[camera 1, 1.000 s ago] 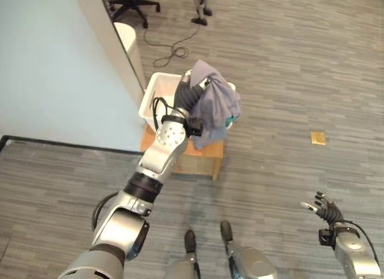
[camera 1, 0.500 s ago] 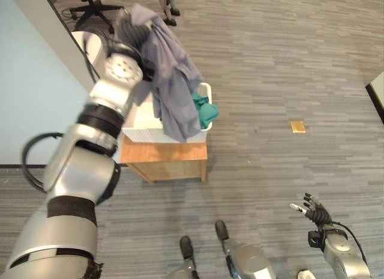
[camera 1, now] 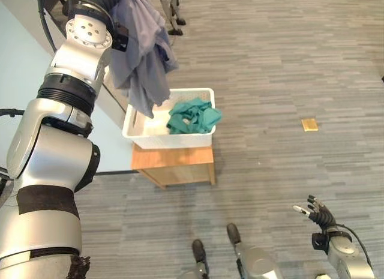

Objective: Pick up bed clothes into laundry basket.

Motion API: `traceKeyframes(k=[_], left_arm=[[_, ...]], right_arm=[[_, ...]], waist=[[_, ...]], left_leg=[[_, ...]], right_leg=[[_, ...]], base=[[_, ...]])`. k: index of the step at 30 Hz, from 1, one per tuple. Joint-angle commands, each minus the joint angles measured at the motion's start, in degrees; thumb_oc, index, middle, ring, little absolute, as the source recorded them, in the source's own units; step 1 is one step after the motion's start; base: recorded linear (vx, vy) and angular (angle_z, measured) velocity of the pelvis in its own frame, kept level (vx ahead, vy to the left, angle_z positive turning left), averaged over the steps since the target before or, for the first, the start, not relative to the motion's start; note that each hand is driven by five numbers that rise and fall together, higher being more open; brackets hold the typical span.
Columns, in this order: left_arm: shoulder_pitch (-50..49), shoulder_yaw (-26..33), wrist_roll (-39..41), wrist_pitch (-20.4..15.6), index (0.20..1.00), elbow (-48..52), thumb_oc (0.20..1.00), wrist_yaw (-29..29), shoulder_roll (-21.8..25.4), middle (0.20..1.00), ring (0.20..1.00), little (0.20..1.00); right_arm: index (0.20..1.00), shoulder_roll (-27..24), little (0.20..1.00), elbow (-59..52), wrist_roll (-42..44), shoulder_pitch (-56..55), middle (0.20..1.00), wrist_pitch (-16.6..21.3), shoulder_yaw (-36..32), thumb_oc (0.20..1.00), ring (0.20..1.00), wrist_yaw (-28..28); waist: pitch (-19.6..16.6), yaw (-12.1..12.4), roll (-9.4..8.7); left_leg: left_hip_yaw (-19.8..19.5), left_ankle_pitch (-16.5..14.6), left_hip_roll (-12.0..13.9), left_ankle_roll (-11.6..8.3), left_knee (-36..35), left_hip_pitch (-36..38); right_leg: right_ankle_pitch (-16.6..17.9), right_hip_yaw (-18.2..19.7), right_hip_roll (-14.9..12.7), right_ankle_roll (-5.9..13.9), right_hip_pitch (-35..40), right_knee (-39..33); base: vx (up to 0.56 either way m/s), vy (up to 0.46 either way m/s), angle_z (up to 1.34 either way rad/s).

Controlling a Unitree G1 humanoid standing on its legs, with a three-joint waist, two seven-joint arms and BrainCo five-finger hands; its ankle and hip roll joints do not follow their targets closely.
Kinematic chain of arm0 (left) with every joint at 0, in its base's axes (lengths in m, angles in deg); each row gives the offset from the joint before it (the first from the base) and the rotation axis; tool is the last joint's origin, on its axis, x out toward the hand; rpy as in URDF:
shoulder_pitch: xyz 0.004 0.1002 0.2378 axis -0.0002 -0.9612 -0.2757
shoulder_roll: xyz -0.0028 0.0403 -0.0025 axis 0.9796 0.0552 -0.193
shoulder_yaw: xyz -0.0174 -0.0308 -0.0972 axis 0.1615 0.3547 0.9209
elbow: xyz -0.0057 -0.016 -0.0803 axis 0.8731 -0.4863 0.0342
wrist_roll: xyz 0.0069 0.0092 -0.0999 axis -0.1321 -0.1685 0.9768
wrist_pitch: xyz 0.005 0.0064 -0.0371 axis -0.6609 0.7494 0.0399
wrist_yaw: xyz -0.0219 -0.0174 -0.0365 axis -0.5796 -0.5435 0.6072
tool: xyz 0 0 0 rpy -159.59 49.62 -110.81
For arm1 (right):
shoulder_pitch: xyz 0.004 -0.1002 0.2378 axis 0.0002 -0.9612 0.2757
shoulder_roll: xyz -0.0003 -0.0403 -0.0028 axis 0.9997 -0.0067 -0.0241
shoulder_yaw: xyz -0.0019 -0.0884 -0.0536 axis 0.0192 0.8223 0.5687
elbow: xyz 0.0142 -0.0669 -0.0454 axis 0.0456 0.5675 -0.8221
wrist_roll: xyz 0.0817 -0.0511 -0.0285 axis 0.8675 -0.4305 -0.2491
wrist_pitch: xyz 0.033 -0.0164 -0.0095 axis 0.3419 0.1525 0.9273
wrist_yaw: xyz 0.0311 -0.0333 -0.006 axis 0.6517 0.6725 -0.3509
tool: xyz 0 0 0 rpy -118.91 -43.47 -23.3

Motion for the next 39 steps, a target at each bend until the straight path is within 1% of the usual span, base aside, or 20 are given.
traceKeyframes(k=[1, 3, 4, 5, 6, 7, 10, 11, 13, 15, 19, 20, 21, 24, 25, 26, 31, 36, 37, 39], left_arm=[[8.5, -0.3, -0.2, -4.4, 0.2, -3.2, 0.2, -0.3, 4.2, 0.2, 0.2, 0.2], [8.1, 0.1, -0.7, -3.8, 0.2, -5.6, 0.2, 0.0, 3.6, 0.2, 0.2, 0.2], [8.1, 0.1, -0.7, -3.8, 0.2, -5.6, 0.2, 0.0, 3.6, 0.2, 0.2, 0.2], [8.3, 0.1, -1.3, -3.0, 0.2, -8.1, 0.2, 0.0, 3.1, 0.2, 0.2, 0.2], [8.4, 0.0, -1.3, -3.0, 0.2, -8.2, 0.2, 0.1, 3.1, 0.2, 0.2, 0.2], [9.5, -1.1, -4.1, -2.0, 0.2, -10.9, 0.2, 0.0, 3.4, 0.2, 0.2, 0.2], [10.0, -1.7, -7.8, -1.0, 0.2, -13.3, 0.2, -0.3, 4.2, 0.2, 0.2, 0.2], [9.9, -2.7, -10.8, -0.7, 0.2, -14.3, 0.2, 0.0, 5.1, 0.2, 0.2, 0.2], [9.0, -3.2, -13.4, -0.6, 0.2, -14.8, 0.2, -0.1, 6.0, 0.2, 0.2, 0.2], [8.2, -3.3, -15.6, -0.6, 0.2, -14.8, 0.2, -0.4, 6.1, 0.2, 0.2, 0.2], [7.6, -3.7, -16.3, -0.8, 0.2, -15.3, 0.2, -0.1, 5.7, 0.2, 0.2, 0.2], [7.6, -3.7, -16.3, -0.8, 0.2, -15.3, 0.2, -0.1, 5.7, 0.2, 0.2, 0.2], [7.4, -4.6, -18.2, -1.0, 0.2, -15.5, 0.2, 0.2, 5.6, 0.2, 0.2, 0.2], [6.4, -5.8, -21.4, -1.1, 0.2, -15.4, 0.2, 0.6, 5.8, 0.2, 0.2, 0.2], [6.5, -6.3, -22.5, -0.9, 0.849, -15.6, 0.849, 0.2, 5.5, 0.849, 0.849, 0.849], [5.9, -6.0, -22.4, -0.8, 1.0, -15.6, 1.0, 0.7, 5.3, 1.0, 1.0, 1.0], [7.7, -7.8, -24.0, -0.5, 1.0, -15.1, 1.0, -0.4, 3.6, 1.0, 1.0, 1.0], [7.4, -6.6, -22.6, -0.6, 1.0, -14.4, 1.0, -0.7, 4.1, 1.0, 1.0, 1.0], [7.2, -5.7, -21.8, -0.5, 1.0, -14.4, 1.0, -0.6, 5.1, 1.0, 1.0, 1.0], [7.6, -4.7, -20.0, -0.4, 1.0, -14.2, 1.0, -0.5, 5.5, 1.0, 1.0, 1.0]], right_arm=[[1.0, -5.9, 1.0, -2.1, 1.8, 0.0, 1.0, 3.2, -2.7, 1.0, 1.0, 0.1], [1.0, -6.4, 1.0, -2.4, 1.6, 0.6, 1.0, 3.3, -2.5, 1.0, 1.0, -0.2], [1.0, -6.4, 1.0, -2.3, 1.6, 0.7, 1.0, 3.3, -2.5, 1.0, 1.0, -0.2], [1.0, -6.8, 1.0, -2.8, 1.4, 1.1, 1.0, 3.2, -2.3, 1.0, 1.0, -0.5], [1.0, -6.8, 1.0, -2.8, 1.4, 1.1, 1.0, 3.2, -2.3, 1.0, 1.0, -0.5], [1.0, -7.3, 1.0, -4.0, 1.3, 1.1, 1.0, 3.4, -2.3, 1.0, 1.0, -0.8], [1.0, -7.2, 1.0, -5.2, 1.0, 0.5, 1.0, 3.6, -2.0, 1.0, 1.0, -1.3], [1.0, -7.1, 1.0, -5.3, 0.9, 0.0, 1.0, 3.7, -2.1, 1.0, 1.0, -1.6], [1.0, -6.8, 1.0, -5.6, 0.9, -0.6, 1.0, 4.1, -2.1, 1.0, 1.0, -1.9], [1.0, -6.4, 1.0, -5.8, 0.7, -1.4, 1.0, 4.5, -1.9, 1.0, 1.0, -2.1], [1.0, -6.5, 1.0, -6.1, 0.5, -2.2, 1.0, 5.1, -1.3, 1.0, 1.0, -2.1], [1.0, -6.5, 1.0, -6.1, 0.5, -2.2, 1.0, 5.1, -1.3, 1.0, 1.0, -2.1], [1.0, -6.8, 1.0, -6.3, 0.3, -2.4, 1.0, 5.5, -0.8, 1.0, 1.0, -2.0], [1.0, -7.0, 1.0, -6.3, -0.2, -3.5, 1.0, 5.8, -0.3, 1.0, 1.0, -1.6], [1.0, -7.0, 1.0, -6.2, -0.3, -3.6, 1.0, 5.9, -0.1, 1.0, 1.0, -1.4], [1.0, -7.1, 1.0, -6.1, -0.3, -3.9, 1.0, 5.9, -0.1, 1.0, 1.0, -1.2], [1.0, -7.3, 1.0, -5.2, 0.0, -4.3, 1.0, 6.3, 0.4, 1.0, 1.0, -1.0], [1.0, -7.5, 1.0, -5.0, 0.3, -4.5, 1.0, 6.1, 0.0, 1.0, 1.0, -0.9], [1.0, -7.4, 1.0, -4.6, 0.3, -4.7, 1.0, 5.9, -0.1, 1.0, 1.0, -0.7], [1.0, -7.6, 1.0, -4.1, 0.0, -4.7, 1.0, 5.4, 0.1, 1.0, 1.0, -0.5]], waist=[[1.1, 0.8, 2.87], [2.3, 0.4, 2.72], [2.3, 0.4, 2.73], [3.8, -0.1, 2.56], [3.8, -0.2, 2.55], [5.7, -0.9, 2.25], [8.3, -2.1, 1.85], [9.2, -2.4, 1.66], [10.5, -3.0, 1.53], [11.5, -3.7, 1.42], [13.5, -5.1, 1.07], [13.5, -5.1, 1.07], [14.1, -5.6, 1.06], [14.0, -5.9, 1.2], [13.9, -5.9, 1.25], [13.8, -5.9, 1.35], [12.5, -5.3, 1.6], [11.1, -4.7, 1.99], [10.3, -4.2, 2.33], [9.5, -3.8, 2.79]], left_leg=[[1.6, -4.7, 2.7, -2.6, 0.3, 3.6], [1.7, -4.7, 2.7, -2.56, 0.3, 2.9], [1.7, -4.7, 2.7, -2.55, 0.3, 2.9], [1.7, -4.6, 2.8, -2.54, 0.3, 2.0], [1.7, -4.6, 2.7, -2.54, 0.3, 1.9], [1.8, -4.4, 2.7, -2.49, 0.3, 0.9], [2.0, -4.2, 2.7, -2.49, 0.3, -0.5], [2.3, -4.0, 2.8, -2.49, 0.3, -1.1], [2.3, -4.0, 2.9, -2.5, 0.3, -1.8], [2.6, -4.0, 3.2, -2.59, 0.3, -2.4], [2.8, -4.1, 3.3, -2.61, 0.3, -3.3], [2.8, -4.1, 3.3, -2.61, 0.3, -3.3], [2.8, -4.1, 3.4, -2.71, 0.3, -3.5], [2.9, -4.5, 3.5, -2.78, 0.3, -3.2], [2.8, -4.6, 3.5, -2.79, 0.3, -3.1], [2.9, -4.9, 3.7, -2.82, 0.3, -2.7], [2.5, -5.0, 3.7, -2.93, 0.3, -2.0], [2.1, -4.7, 3.4, -2.96, 0.3, -1.8], [1.9, -4.7, 3.4, -2.99, 0.3, -1.3], [1.8, -4.7, 3.3, -3.01, 0.3, -0.8]], right_leg=[[0.3, -5.6, -4.6, 2.64, 0.0, 0.7], [0.4, -5.7, -4.6, 2.75, -0.7, 0.7], [0.4, -5.7, -4.6, 2.75, -0.8, 0.7], [0.5, -5.8, -4.6, 2.83, -1.5, 0.7], [0.5, -5.8, -4.6, 2.83, -1.6, 0.7], [0.7, -5.7, -4.7, 2.92, -2.6, 0.7], [1.0, -5.7, -4.9, 3.06, -4.3, 0.7], [1.2, -5.7, -4.9, 3.11, -5.0, 0.7], [1.4, -5.5, -5.0, 3.14, -6.0, 0.7], [1.6, -5.1, -5.1, 3.19, -7.0, 0.7], [2.0, -4.6, -5.1, 3.23, -8.6, 0.7], [2.0, -4.6, -5.1, 3.23, -8.6, 0.7], [2.1, -4.6, -5.2, 3.35, -9.2, 0.8], [2.3, -4.3, -5.1, 3.48, -9.4, 0.9], [2.3, -4.3, -5.1, 3.46, -9.4, 0.9], [2.1, -4.3, -5.0, 3.45, -9.2, 1.0], [2.1, -4.4, -4.7, 3.33, -8.8, 1.0], [2.2, -4.7, -4.8, 3.36, -8.3, 0.9], [2.1, -4.9, -4.7, 3.31, -7.7, 0.9], [1.9, -4.9, -4.6, 3.27, -7.2, 1.0]], base=[[0.0, 0.0, 0.0], [-0.04, 0.003, -0.02], [-0.05, -0.002, -0.02], [-0.04, -0.001, -0.03], [-0.09, 0.007, -0.02], [-0.07, 0.007, -0.03], [-0.07, 0.009, -0.06], [-0.05, 0.006, -0.05], [-0.04, 0.01, -0.06], [-0.03, 0.011, -0.09], [-0.03, 0.012, -0.12], [-0.01, 0.009, -0.09], [-0.01, 0.015, -0.1], [0.02, 0.012, -0.07], [0.04, 0.014, -0.03], [0.03, 0.006, -0.02], [0.01, -0.003, 0.0], [0.01, -0.002, 0.0], [0.03, -0.01, 0.01], [0.0, 0.0, 0.0]])
